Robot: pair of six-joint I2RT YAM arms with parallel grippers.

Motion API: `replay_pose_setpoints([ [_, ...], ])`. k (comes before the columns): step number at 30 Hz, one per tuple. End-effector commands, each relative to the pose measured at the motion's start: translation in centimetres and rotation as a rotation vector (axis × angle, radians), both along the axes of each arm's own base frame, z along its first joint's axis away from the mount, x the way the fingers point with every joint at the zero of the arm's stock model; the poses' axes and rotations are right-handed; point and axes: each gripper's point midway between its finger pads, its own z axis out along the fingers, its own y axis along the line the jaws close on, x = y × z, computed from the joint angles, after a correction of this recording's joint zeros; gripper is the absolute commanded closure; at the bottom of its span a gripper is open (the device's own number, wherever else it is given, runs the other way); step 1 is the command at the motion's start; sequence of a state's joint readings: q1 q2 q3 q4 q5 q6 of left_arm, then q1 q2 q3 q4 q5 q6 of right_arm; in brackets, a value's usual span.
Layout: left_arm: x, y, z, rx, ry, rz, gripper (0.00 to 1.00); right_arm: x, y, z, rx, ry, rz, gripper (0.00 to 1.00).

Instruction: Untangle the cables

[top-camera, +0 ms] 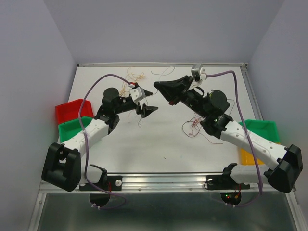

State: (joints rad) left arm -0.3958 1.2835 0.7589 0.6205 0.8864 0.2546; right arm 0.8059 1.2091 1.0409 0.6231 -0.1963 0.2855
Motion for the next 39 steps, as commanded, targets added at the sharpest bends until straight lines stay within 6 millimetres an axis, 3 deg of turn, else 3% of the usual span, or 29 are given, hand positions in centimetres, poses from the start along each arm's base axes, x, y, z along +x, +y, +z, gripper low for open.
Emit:
replay_pose_setpoints([
  [1,0.5,-0.2,2.6,-0.031,-0.084,0.014,0.17,-1.4,-0.3,4.1,0.102,-0.076,0.056,0.99],
  [4,0.1,-0.3,2.8,-0.035,-0.088,-0.006,0.31,-1.2,0.0,3.7,0.097,-0.07,0.057,0.99],
  [9,-0.6,-0.1,3.5,-0.041,-0.113,-0.015,0.3,-0.9,0.0,2.8,0.091,-0.059,0.048,0.99],
  [11,-0.9,-0.1,3.6,-0.043,-0.118,-0.022,0.36,-0.8,0.0,2.6,0.092,-0.057,0.042,1.0],
  [12,-1.1,-0.1,3.7,-0.043,-0.124,-0.031,0.5,-0.8,0.0,2.5,0.092,-0.055,0.039,0.99],
  [13,-1.3,-0.1,3.9,-0.045,-0.127,-0.034,0.53,-0.7,0.0,2.2,0.09,-0.05,0.037,1.0],
  [20,-1.9,-0.1,4.1,-0.049,-0.133,-0.052,0.46,-0.5,-0.1,1.7,0.091,-0.042,0.03,1.0],
  [25,-2.2,-0.1,4.3,-0.051,-0.137,-0.06,0.49,-0.4,-0.2,1.5,0.094,-0.039,0.022,1.0],
  [27,-2.1,-0.1,4.2,-0.05,-0.133,-0.06,0.59,-0.4,-0.2,1.5,0.096,-0.039,0.019,0.99],
  [32,-1.8,-0.1,4.3,-0.051,-0.134,-0.051,0.66,-0.2,0.1,1.2,0.093,-0.034,0.023,0.99],
  [34,-1.8,-0.2,4.3,-0.054,-0.126,-0.057,0.82,-0.2,0.1,1.2,0.096,-0.035,0.026,1.0],
  [35,-1.8,-0.2,4.4,-0.055,-0.12,-0.051,0.96,-0.2,0.1,1.2,0.098,-0.033,0.026,0.99],
  [36,-1.6,-0.1,4.4,-0.057,-0.117,-0.042,1.0,-0.1,0.1,1.0,0.096,-0.033,0.025,1.0],
  [39,-1.0,0.3,4.8,-0.063,-0.126,0.01,1.0,-0.4,0.0,0.5,0.089,-0.03,0.031,1.0],
])
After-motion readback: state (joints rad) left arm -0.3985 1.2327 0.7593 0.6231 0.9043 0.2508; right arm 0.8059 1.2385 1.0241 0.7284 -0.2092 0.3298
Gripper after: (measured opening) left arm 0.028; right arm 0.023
